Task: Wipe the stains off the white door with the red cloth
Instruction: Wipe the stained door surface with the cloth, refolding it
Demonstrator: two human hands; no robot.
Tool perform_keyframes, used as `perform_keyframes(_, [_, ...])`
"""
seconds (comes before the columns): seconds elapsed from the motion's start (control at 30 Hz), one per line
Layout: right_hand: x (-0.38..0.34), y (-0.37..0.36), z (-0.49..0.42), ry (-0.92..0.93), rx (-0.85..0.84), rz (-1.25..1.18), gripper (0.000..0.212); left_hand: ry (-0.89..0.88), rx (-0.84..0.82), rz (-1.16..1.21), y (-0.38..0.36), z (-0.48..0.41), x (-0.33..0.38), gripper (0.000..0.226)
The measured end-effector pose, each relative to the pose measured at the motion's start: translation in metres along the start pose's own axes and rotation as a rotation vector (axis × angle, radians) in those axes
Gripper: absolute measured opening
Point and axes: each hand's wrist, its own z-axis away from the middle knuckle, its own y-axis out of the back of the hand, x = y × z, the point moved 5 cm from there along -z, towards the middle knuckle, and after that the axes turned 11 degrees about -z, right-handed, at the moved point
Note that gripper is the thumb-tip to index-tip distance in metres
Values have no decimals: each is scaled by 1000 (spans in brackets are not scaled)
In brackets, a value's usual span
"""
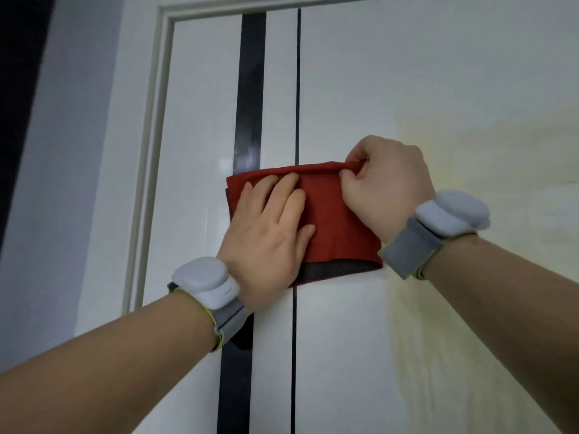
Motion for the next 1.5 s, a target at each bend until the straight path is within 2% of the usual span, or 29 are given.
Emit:
perform_keyframes(0.1, [-4, -5, -22, 51, 6, 53, 15, -16, 41, -25, -9, -16, -17, 55])
perform_keyframes(0.23, [-5, -5, -27, 62, -23, 99, 14, -27, 1, -31, -12, -18, -22, 64])
perform_keyframes(0.43, [1, -5, 6, 185, -153, 101, 11, -107, -54, -69, -13, 14, -14, 70])
perform_keyframes(0.53, [-6, -4, 0, 177, -241, 135, 8, -142, -54, -78, -14, 11, -20, 70])
perform_keyframes(0.7, [-22, 0, -59, -4, -126, 140, 10, -118, -55, -87, -15, -40, -44, 72])
perform_keyframes(0.9, [-38, -13, -105, 28, 48, 205, 19, -98, -65, -112, -14, -88, -74, 77])
perform_keyframes(1.1, [-28, -18, -72, 157, 82, 215, 18, -50, 42, -88, -14, -72, -64, 72])
perform_keyframes(1.37, [-25, -27, -21, 198, 16, 286, 19, -36, -5, -97, -13, -14, -45, 73])
perform_keyframes(1.5, [-16, -28, 17, 151, 31, 268, 21, -47, -27, -78, -13, 20, -31, 72])
